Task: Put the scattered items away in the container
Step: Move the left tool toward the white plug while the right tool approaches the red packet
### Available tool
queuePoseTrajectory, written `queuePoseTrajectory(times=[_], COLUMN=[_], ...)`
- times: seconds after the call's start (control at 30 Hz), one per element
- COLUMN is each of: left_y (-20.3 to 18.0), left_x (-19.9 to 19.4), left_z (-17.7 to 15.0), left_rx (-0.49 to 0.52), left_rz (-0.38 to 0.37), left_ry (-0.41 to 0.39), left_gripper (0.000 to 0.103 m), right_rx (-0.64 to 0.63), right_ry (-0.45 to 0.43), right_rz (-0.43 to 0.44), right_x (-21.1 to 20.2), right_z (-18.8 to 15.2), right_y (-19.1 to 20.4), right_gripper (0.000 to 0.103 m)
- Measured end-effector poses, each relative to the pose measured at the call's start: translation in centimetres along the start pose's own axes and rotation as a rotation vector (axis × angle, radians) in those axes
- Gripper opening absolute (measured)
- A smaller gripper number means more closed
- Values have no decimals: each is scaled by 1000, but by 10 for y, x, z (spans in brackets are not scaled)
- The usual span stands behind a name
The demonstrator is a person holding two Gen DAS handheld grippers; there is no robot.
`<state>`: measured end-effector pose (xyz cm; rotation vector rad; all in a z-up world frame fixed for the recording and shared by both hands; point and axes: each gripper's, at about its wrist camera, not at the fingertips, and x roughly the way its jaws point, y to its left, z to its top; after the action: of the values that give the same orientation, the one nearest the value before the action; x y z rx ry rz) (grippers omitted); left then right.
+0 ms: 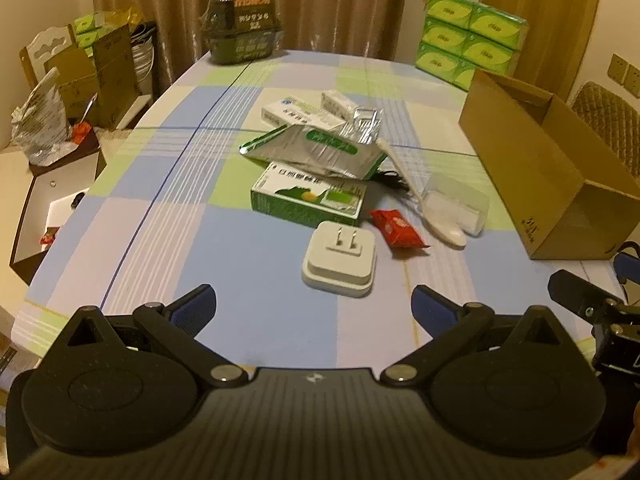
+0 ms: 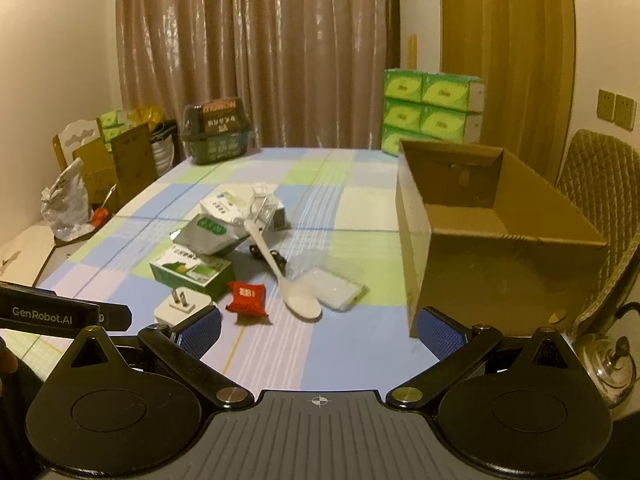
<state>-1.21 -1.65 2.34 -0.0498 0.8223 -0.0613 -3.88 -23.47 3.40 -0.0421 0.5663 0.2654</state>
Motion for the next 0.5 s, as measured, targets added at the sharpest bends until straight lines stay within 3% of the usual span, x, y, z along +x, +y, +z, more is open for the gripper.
queuePoseTrajectory(times=[0.5], left_y=[16], left_x=[-14], left_z=[7], left_rx=[-44], left_rz=[-7], left_ry=[-47], left_gripper=[102], right_rx=[-47], right_ry=[-34], right_rz=[16], right_x=[5], right_z=[17], right_y=[14], right_gripper=[101])
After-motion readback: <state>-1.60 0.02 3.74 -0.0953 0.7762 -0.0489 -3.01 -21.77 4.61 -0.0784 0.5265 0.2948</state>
